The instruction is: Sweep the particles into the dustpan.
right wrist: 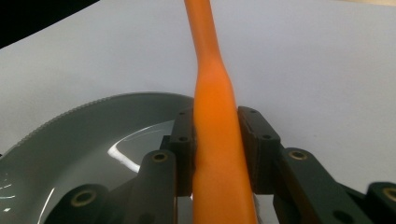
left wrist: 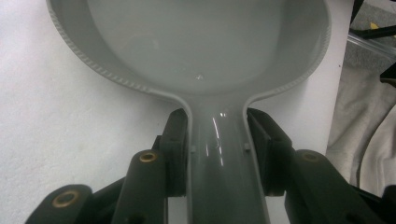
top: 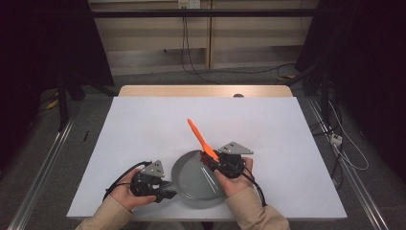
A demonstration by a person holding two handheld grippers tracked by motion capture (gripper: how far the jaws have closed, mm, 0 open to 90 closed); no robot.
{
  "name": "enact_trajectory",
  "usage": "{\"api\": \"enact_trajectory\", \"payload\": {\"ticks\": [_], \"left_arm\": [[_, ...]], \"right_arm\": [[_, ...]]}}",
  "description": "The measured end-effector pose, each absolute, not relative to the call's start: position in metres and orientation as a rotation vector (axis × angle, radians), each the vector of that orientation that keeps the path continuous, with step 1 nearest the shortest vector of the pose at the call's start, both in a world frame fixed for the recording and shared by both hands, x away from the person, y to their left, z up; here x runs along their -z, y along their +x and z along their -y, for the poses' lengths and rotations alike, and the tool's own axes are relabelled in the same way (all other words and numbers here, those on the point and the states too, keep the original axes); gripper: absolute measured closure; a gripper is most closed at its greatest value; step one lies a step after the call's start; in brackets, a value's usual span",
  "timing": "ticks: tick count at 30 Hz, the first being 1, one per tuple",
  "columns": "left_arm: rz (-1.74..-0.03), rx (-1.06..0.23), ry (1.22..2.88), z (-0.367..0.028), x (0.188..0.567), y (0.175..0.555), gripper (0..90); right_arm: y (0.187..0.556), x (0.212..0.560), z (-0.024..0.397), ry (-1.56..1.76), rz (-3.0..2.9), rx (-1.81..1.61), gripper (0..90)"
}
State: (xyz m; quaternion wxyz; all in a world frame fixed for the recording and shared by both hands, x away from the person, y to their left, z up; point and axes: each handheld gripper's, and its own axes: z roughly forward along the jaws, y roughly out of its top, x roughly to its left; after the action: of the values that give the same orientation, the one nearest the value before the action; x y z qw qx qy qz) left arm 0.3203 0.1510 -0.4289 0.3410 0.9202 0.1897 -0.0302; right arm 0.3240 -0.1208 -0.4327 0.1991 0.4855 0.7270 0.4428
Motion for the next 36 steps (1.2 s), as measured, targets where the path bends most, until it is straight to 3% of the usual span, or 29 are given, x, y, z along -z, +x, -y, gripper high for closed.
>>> {"api": "enact_trajectory", "payload": {"ticks": [14, 25, 36], "left_arm": [[-0.501, 0.074, 2.391, -0.152, 0.431, 0.32, 62.3], [-0.512, 0.067, 2.388, -0.155, 0.432, 0.321, 62.4], [-0.523, 0.084, 2.382, -0.154, 0.434, 0.323, 62.5]], "right_arm": [[0.317, 0.42, 0.084, 1.266, -2.104, -1.356, 70.1], [0.333, 0.401, 0.112, 1.252, -2.038, -1.372, 70.2], [0.351, 0.429, 0.159, 1.306, -1.953, -1.163, 70.4]]}}
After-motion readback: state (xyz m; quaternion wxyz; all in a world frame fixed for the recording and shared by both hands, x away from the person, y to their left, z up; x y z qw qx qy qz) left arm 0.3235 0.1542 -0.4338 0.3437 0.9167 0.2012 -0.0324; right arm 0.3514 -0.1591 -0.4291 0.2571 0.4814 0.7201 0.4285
